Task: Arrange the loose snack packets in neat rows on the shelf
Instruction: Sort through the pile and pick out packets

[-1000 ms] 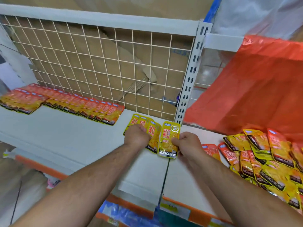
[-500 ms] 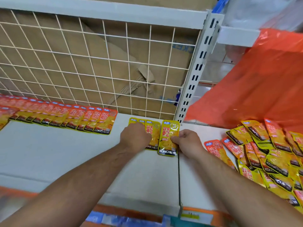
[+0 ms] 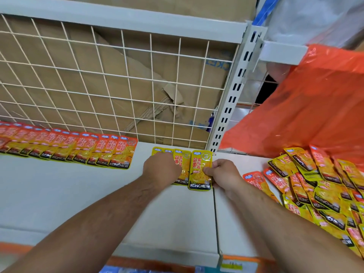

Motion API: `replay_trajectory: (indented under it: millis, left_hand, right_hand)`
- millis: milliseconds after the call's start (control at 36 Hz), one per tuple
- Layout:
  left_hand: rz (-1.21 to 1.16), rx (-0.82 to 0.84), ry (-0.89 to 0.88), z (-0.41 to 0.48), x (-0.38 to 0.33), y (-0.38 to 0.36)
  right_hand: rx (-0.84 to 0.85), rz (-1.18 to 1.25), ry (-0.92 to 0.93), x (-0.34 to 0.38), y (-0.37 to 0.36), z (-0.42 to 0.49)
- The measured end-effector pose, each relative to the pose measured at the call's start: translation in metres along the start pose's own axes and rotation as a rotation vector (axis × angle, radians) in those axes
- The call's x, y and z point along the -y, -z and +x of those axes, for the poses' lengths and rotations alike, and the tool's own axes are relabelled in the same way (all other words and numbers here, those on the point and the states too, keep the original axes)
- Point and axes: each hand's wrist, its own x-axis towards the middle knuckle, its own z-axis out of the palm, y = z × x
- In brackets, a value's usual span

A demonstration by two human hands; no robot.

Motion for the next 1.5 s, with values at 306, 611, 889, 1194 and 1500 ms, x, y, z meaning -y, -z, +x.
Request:
replay_trajectory:
  millis: [306, 611, 889, 1194, 1500]
  left_hand:
    - [0.082, -0.119, -0.072, -0.008, 0.009, 0.008]
    - [0.03, -0.113, -0.066, -0.016, 0.015, 0.012]
    - [0.051, -0.097, -0.101, -0.022, 0.016, 0.013]
    - [0.062, -0.117, -0.306, -0.026, 0.014, 0.008]
    - [0.026, -0.027, -0.686, -0.043, -0.039, -0.023]
  right_hand:
    - [0.007, -0.297, 0.017, 0.027, -0.02, 0.009]
    - [-0.152, -0.727, 0.072, 0.033, -0.031, 0.008]
    - [-0.182, -0.888, 0.162, 0.028, -0.03, 0.008]
    - [-0.282, -0.845, 0.251, 0.013, -0.026, -0.013]
    - [-0.355, -1.095, 0.305, -0.048, 0.017, -0.074]
